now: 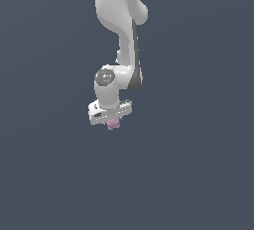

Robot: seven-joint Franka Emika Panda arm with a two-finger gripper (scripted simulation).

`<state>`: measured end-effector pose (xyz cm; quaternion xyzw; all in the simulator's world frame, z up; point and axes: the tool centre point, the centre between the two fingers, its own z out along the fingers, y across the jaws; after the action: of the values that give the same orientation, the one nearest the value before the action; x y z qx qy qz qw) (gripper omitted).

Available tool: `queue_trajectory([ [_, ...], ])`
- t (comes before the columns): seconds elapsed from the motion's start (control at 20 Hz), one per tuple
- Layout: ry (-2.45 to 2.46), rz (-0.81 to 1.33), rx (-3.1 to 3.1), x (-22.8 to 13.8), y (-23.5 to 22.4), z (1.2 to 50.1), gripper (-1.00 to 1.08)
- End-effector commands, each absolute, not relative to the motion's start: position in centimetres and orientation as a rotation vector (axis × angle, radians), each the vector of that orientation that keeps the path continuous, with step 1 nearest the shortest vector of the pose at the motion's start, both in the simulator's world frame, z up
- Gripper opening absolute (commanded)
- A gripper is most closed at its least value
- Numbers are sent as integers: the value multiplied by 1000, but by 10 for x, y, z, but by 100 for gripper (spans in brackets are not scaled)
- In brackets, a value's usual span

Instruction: Pick up the object and move it to a goal position.

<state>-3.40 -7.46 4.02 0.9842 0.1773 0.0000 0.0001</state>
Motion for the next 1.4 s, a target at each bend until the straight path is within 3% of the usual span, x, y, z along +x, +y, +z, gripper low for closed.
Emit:
queue_trajectory([
  [0.0, 558, 0, 3092, -34, -74, 39, -100],
  [0.7, 556, 0, 3091, -32, -71, 51, -100],
  [1.35, 557, 0, 3091, -19, -32, 149, -100],
])
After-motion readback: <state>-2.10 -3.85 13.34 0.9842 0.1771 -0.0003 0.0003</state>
